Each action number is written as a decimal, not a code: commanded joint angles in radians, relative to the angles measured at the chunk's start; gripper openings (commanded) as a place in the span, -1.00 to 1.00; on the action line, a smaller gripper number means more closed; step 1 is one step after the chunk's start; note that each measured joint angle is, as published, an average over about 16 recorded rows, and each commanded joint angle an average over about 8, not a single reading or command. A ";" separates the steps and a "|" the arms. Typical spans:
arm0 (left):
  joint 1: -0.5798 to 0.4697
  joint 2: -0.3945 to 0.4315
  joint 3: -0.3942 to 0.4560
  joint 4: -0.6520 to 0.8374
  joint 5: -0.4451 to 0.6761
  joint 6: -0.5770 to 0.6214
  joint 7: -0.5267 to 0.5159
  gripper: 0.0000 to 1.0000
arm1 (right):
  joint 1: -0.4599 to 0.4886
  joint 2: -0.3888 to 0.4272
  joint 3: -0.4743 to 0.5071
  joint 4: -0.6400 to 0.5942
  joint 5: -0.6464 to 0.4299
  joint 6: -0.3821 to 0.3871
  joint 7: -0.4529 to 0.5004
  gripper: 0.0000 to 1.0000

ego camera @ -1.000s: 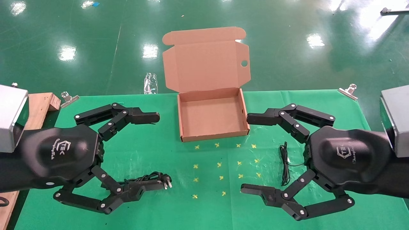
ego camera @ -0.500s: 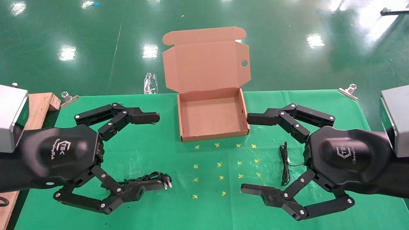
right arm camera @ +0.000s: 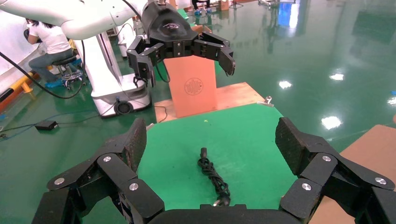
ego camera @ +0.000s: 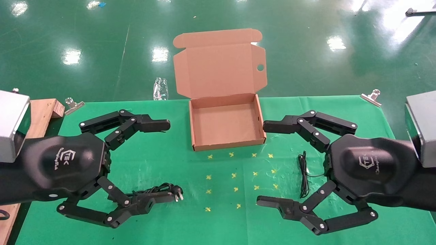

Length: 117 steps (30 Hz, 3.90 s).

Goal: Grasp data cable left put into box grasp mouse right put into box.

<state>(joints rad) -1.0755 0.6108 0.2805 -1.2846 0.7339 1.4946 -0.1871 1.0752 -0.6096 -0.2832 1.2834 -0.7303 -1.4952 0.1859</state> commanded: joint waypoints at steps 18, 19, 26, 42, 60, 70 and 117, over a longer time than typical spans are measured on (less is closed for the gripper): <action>-0.060 -0.014 0.099 -0.067 0.456 -0.043 0.249 1.00 | 0.079 0.068 -0.121 0.061 -0.331 0.027 0.111 1.00; -0.067 -0.007 0.113 -0.067 0.504 -0.052 0.260 1.00 | 0.084 0.073 -0.125 0.061 -0.344 0.028 0.119 1.00; -0.084 0.067 0.219 -0.065 0.805 -0.144 0.218 1.00 | 0.075 0.112 -0.132 0.062 -0.384 0.049 0.156 1.00; -0.055 0.250 0.361 -0.065 1.225 -0.279 -0.114 1.00 | 0.039 0.144 -0.135 0.066 -0.393 0.060 0.161 1.00; -0.077 0.270 0.377 -0.067 1.278 -0.266 -0.149 1.00 | 0.201 0.049 -0.280 0.067 -0.750 -0.014 0.179 1.00; -0.077 0.270 0.377 -0.067 1.278 -0.266 -0.149 1.00 | 0.405 -0.137 -0.467 0.037 -1.031 -0.076 0.141 1.00; -0.077 0.270 0.377 -0.067 1.278 -0.266 -0.149 0.36 | 0.496 -0.503 -0.727 -0.478 -1.362 0.279 -0.331 -0.39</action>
<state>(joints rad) -1.1528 0.8806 0.6577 -1.3515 2.0116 1.2284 -0.3361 1.5703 -1.1089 -1.0101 0.8129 -2.0919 -1.2180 -0.1435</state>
